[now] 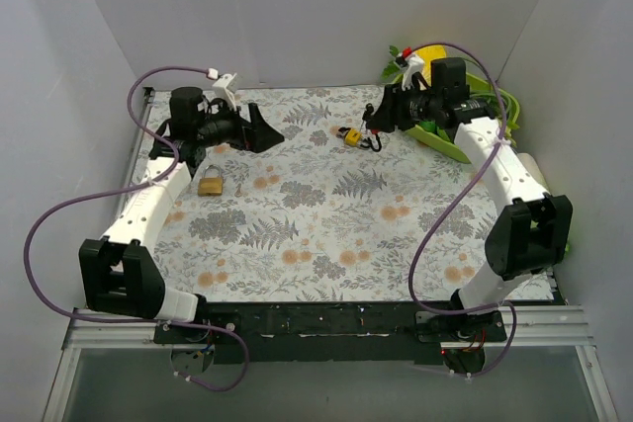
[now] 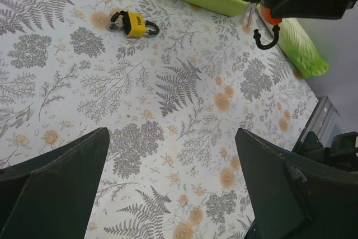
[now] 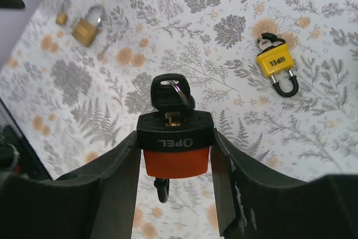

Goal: Lock with the key
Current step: Pick up the lock from the center of the board, then lock the lock.

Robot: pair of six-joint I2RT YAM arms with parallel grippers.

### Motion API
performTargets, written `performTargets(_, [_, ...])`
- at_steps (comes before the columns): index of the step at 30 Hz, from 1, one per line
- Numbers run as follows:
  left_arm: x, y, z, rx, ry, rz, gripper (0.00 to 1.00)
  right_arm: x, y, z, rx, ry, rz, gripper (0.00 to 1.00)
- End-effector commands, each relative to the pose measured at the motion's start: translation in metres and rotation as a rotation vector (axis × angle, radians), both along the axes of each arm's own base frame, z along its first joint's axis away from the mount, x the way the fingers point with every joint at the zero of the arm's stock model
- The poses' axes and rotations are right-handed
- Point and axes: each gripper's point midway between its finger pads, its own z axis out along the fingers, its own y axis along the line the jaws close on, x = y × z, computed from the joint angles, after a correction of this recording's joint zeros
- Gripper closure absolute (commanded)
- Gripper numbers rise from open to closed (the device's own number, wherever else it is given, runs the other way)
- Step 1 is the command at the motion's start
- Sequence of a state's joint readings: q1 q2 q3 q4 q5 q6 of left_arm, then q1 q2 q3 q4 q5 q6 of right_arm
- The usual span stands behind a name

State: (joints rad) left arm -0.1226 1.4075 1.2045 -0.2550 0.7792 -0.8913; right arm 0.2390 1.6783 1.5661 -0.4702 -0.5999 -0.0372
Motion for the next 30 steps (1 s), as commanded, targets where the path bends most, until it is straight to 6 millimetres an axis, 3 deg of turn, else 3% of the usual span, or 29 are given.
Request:
performTargets(1, [-0.019,-0.037,0.011,0.192,-0.254,-0.072,0.04,0.008,0.005,0.036,0.257,0.147,-0.300,0.99])
performTargets(3, [-0.012,-0.043,-0.002,0.297,-0.280,-0.013,0.07,0.009,0.004,0.031,0.290,0.236,-0.406,0.99])
performTargets(4, [-0.018,-0.061,-0.012,0.335,-0.285,-0.051,0.08,0.008,0.008,0.026,0.289,0.268,-0.422,0.99])
performTargets(9, [-0.012,-0.103,-0.038,0.591,-0.355,-0.043,0.12,-0.001,0.016,-0.004,0.298,0.449,-0.537,0.99])
performTargets(13, [-0.014,-0.131,-0.048,0.663,-0.402,-0.055,0.13,-0.007,0.020,-0.026,0.301,0.568,-0.590,0.99])
performTargets(18, [-0.028,-0.163,-0.065,0.738,-0.476,-0.100,0.14,-0.011,0.027,-0.036,0.324,0.657,-0.617,0.99])
performTargets(25, [-0.021,-0.184,-0.071,0.768,-0.470,-0.068,0.21,-0.016,0.036,-0.037,0.333,0.680,-0.605,0.99])
performTargets(30, [-0.012,-0.185,-0.073,0.792,-0.466,-0.028,0.29,-0.019,0.040,-0.036,0.337,0.686,-0.589,0.99])
